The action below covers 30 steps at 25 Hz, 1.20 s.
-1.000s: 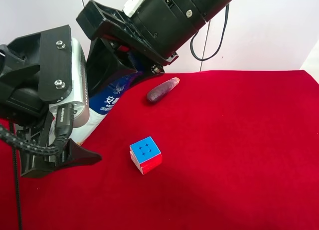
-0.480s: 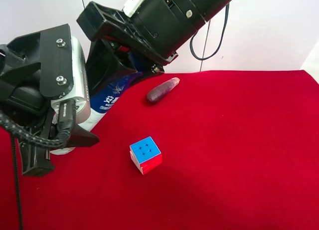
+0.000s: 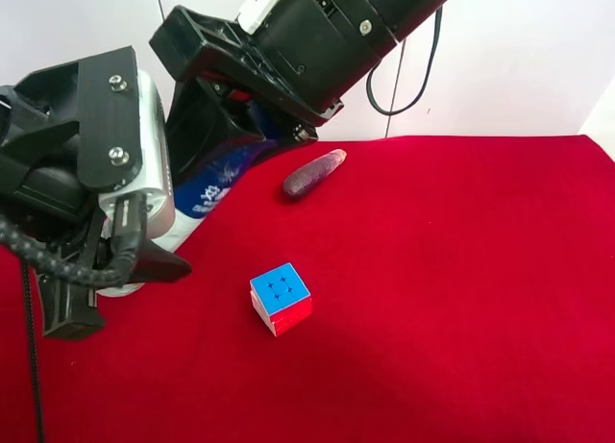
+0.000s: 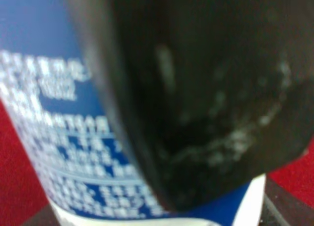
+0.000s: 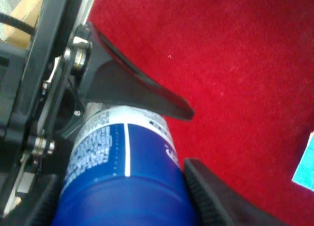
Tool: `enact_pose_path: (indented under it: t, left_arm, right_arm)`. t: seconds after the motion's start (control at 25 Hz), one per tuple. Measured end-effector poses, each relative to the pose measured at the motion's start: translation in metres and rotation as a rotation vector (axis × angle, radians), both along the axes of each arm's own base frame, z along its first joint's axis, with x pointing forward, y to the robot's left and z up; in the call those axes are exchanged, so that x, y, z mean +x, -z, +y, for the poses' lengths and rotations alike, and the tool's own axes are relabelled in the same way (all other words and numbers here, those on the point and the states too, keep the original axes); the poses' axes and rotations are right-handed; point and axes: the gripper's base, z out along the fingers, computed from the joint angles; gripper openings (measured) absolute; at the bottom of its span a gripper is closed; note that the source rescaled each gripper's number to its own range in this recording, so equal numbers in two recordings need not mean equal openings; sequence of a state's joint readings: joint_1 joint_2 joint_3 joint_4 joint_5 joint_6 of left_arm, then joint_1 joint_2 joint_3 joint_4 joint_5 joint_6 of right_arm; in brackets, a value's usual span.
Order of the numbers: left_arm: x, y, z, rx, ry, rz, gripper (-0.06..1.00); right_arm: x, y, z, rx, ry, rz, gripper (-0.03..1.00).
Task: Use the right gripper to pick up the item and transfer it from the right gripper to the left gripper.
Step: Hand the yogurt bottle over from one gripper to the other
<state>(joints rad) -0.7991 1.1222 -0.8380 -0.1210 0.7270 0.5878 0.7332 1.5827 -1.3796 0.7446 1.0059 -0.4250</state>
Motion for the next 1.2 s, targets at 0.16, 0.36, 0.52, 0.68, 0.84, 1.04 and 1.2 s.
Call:
enact_pose_path:
  t: [0.16, 0.36, 0.52, 0.68, 0.84, 1.04, 1.2]
  left_arm:
    - [0.000, 0.001, 0.001, 0.020, 0.013, -0.003, 0.06]
    - [0.000, 0.001, 0.001, 0.022, 0.013, -0.005, 0.06]
    - [0.000, 0.001, 0.001, 0.023, 0.013, -0.005, 0.06]
    - [0.000, 0.001, 0.001, 0.021, 0.013, -0.007, 0.06]
    - [0.000, 0.001, 0.001, 0.021, 0.013, -0.007, 0.06]
    - [0.000, 0.001, 0.001, 0.022, 0.013, -0.006, 0.06]
    - [0.000, 0.002, 0.001, 0.023, 0.013, -0.005, 0.06]
  right_arm:
    - [0.003, 0.004, -0.004, -0.055, -0.007, -0.050, 0.89]
    - [0.004, 0.004, -0.005, -0.062, -0.009, -0.056, 0.98]
    - [0.003, 0.004, -0.005, -0.064, -0.012, -0.052, 0.98]
    - [-0.002, 0.001, -0.008, -0.072, -0.037, -0.038, 0.99]
    - [-0.010, -0.007, -0.014, -0.074, -0.066, -0.038, 0.99]
    - [-0.023, -0.015, -0.023, -0.103, -0.127, -0.018, 0.99]
    - [-0.025, -0.016, -0.026, -0.128, -0.120, -0.008, 1.00]
